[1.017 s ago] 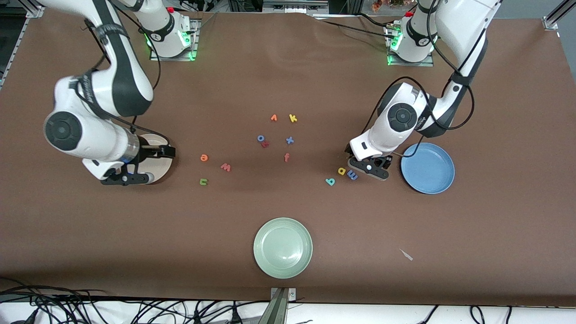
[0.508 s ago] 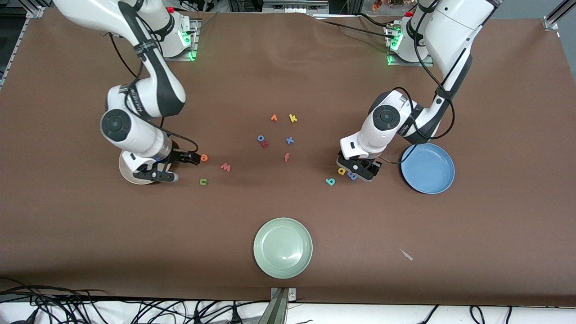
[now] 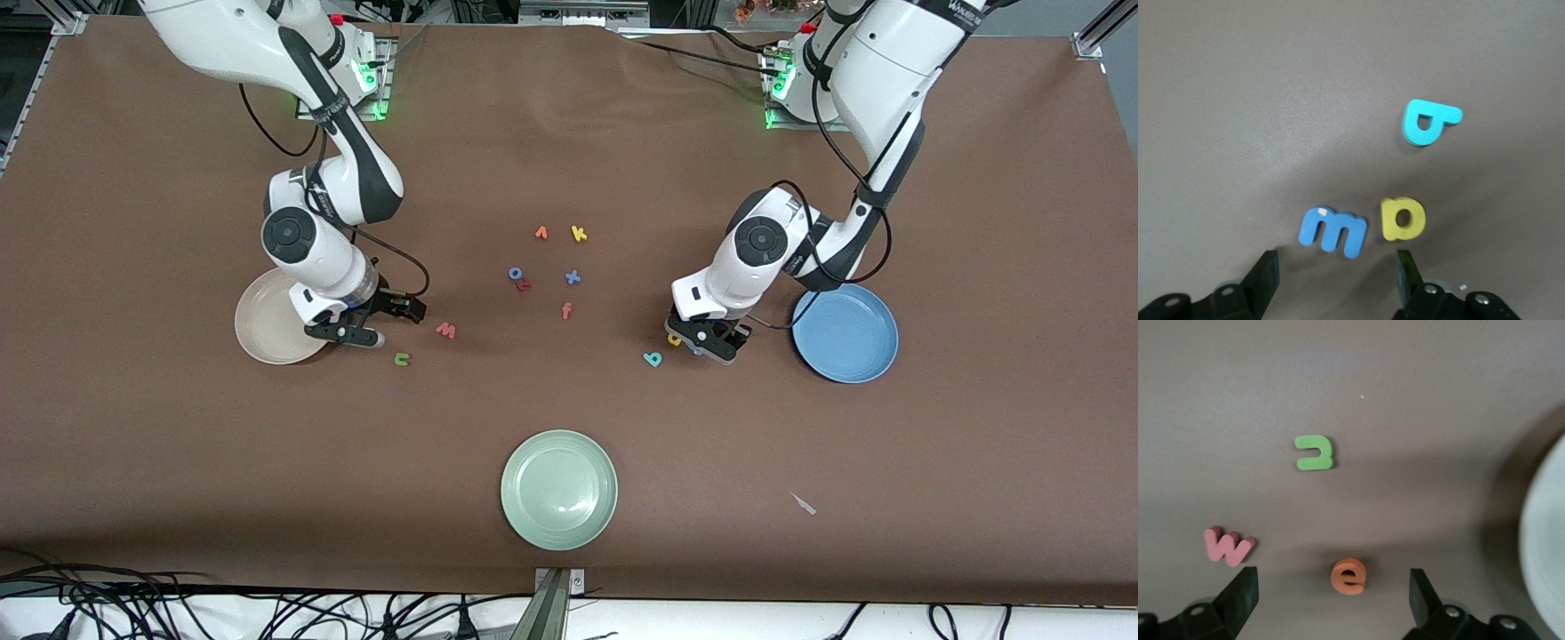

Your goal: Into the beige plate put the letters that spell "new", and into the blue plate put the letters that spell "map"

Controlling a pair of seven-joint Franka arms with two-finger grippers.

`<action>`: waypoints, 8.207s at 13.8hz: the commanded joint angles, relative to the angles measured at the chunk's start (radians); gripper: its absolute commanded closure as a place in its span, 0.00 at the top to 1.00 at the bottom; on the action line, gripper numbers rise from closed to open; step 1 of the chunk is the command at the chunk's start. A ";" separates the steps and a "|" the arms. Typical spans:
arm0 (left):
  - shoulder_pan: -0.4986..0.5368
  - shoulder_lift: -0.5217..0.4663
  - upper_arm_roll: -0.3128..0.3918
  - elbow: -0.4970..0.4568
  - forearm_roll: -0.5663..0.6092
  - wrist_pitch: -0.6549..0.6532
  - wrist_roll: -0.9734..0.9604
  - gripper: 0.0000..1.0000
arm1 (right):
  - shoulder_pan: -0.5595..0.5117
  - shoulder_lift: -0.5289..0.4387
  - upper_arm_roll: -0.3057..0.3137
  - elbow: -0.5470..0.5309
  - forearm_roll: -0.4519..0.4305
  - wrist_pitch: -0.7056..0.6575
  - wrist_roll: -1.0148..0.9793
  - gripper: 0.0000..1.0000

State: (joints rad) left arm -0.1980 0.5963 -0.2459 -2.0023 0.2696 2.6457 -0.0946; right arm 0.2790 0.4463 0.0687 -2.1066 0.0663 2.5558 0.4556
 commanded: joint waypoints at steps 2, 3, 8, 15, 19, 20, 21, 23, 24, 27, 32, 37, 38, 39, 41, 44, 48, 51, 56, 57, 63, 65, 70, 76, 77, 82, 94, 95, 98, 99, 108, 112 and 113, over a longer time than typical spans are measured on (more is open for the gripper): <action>-0.030 0.039 0.034 0.057 0.033 0.005 0.003 0.79 | 0.016 0.034 -0.001 -0.001 0.009 0.021 0.006 0.99; -0.032 0.042 0.037 0.062 0.033 0.005 0.003 0.79 | 0.013 0.037 -0.001 -0.001 0.009 0.020 0.006 0.99; -0.054 0.048 0.053 0.071 0.033 0.005 0.003 0.79 | 0.011 0.049 -0.001 0.000 0.009 0.018 0.006 0.76; -0.052 0.037 0.069 0.068 0.033 0.004 0.003 0.28 | 0.006 0.049 -0.001 0.005 0.009 -0.026 -0.001 0.46; -0.047 0.017 0.071 0.063 0.033 -0.003 -0.001 0.16 | 0.006 0.049 -0.001 0.005 0.009 -0.026 -0.002 0.35; -0.041 -0.004 0.071 0.057 0.033 -0.015 -0.002 0.16 | 0.006 0.051 -0.001 0.005 0.009 -0.026 0.002 0.32; -0.032 -0.035 0.073 0.056 0.033 -0.065 -0.001 0.16 | 0.006 0.054 -0.001 0.005 0.009 -0.026 0.000 0.29; 0.009 -0.108 0.071 0.034 0.033 -0.166 0.004 0.16 | 0.006 0.057 -0.001 0.005 0.009 -0.026 0.005 0.24; 0.029 -0.148 0.071 0.007 0.031 -0.196 0.010 0.16 | 0.006 0.057 -0.001 0.007 0.009 -0.026 0.006 0.22; 0.115 -0.236 0.071 -0.088 0.020 -0.205 0.097 0.16 | 0.005 0.054 -0.003 0.068 0.010 -0.095 0.000 0.17; 0.273 -0.309 0.071 -0.208 0.017 -0.205 0.288 0.18 | -0.038 0.049 -0.015 0.223 -0.008 -0.350 -0.049 0.16; 0.279 -0.297 0.074 -0.204 -0.049 -0.204 0.294 0.82 | -0.070 0.034 -0.098 0.244 -0.010 -0.442 -0.280 0.16; 0.273 -0.297 0.073 -0.199 -0.055 -0.204 0.292 0.85 | -0.070 0.032 -0.122 0.243 -0.010 -0.446 -0.332 0.16; 0.269 -0.299 0.068 -0.196 -0.065 -0.204 0.289 0.86 | -0.072 0.032 -0.144 0.243 -0.010 -0.463 -0.377 0.16; 0.244 -0.297 0.047 -0.188 -0.120 -0.202 0.279 0.86 | -0.073 0.032 -0.178 0.238 -0.010 -0.485 -0.438 0.17; 0.155 -0.253 0.023 -0.133 -0.252 -0.190 0.263 0.86 | -0.101 0.045 -0.193 0.240 -0.008 -0.483 -0.482 0.35; 0.013 -0.127 0.025 0.025 -0.323 -0.179 0.210 0.86 | -0.092 0.043 -0.188 0.244 0.009 -0.483 -0.460 1.00; -0.090 -0.015 0.039 0.160 -0.305 -0.179 0.147 0.86 | -0.084 0.049 -0.141 0.286 0.029 -0.473 -0.367 1.00; -0.141 0.054 0.083 0.192 -0.274 -0.121 0.151 0.85 | -0.060 0.114 -0.109 0.355 0.104 -0.424 -0.252 1.00; -0.141 0.059 0.083 0.191 -0.248 -0.121 0.151 0.85 | -0.049 0.132 -0.109 0.368 0.106 -0.422 -0.235 1.00; -0.141 0.062 0.083 0.171 -0.240 -0.121 0.145 0.83 | 0.038 0.206 -0.109 0.416 0.106 -0.318 -0.054 1.00; -0.147 0.072 0.083 0.171 -0.240 -0.121 0.145 0.67 | 0.048 0.222 -0.109 0.416 0.106 -0.278 -0.019 1.00; -0.149 0.074 0.091 0.169 -0.239 -0.121 0.145 0.40 | 0.069 0.246 -0.109 0.412 0.104 -0.250 0.003 0.95; -0.141 0.045 0.117 0.160 -0.237 -0.136 0.159 0.13 | 0.069 0.264 -0.109 0.404 0.104 -0.232 -0.001 0.72; -0.130 0.018 0.122 0.148 -0.237 -0.139 0.159 0.13 | 0.066 0.264 -0.109 0.404 0.104 -0.232 -0.008 0.68; 0.109 -0.199 0.126 -0.033 -0.237 -0.254 0.373 0.14 | 0.063 0.266 -0.109 0.404 0.104 -0.232 -0.009 0.47; 0.267 -0.254 0.208 -0.153 -0.230 -0.237 0.636 0.81 | 0.065 0.266 -0.109 0.413 0.106 -0.229 0.015 0.28; 0.267 -0.254 0.208 -0.151 -0.230 -0.239 0.636 0.82 | 0.065 0.266 -0.109 0.415 0.106 -0.229 0.015 0.28; 0.252 -0.254 0.197 -0.142 -0.246 -0.237 0.610 0.81 | 0.065 0.266 -0.109 0.416 0.106 -0.230 0.014 0.27; 0.230 -0.245 0.174 -0.129 -0.262 -0.236 0.580 0.81 | 0.065 0.266 -0.109 0.416 0.106 -0.232 0.012 0.26; -0.151 0.015 0.100 0.186 -0.296 -0.141 0.047 0.80 | 0.060 0.192 -0.130 0.430 0.086 -0.422 -0.072 0.21; -0.199 0.069 0.109 0.258 -0.288 -0.139 0.030 0.79 | 0.060 0.088 -0.190 0.311 0.084 -0.421 -0.217 0.21; -0.201 0.074 0.111 0.260 -0.286 -0.138 0.030 0.79 | 0.060 0.063 -0.210 0.280 0.084 -0.419 -0.263 0.21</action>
State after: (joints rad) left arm -0.3912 0.6457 -0.1534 -1.7797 -0.0093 2.5140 -0.0698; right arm 0.3404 0.5985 -0.1158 -1.7192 0.1531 2.1308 0.2752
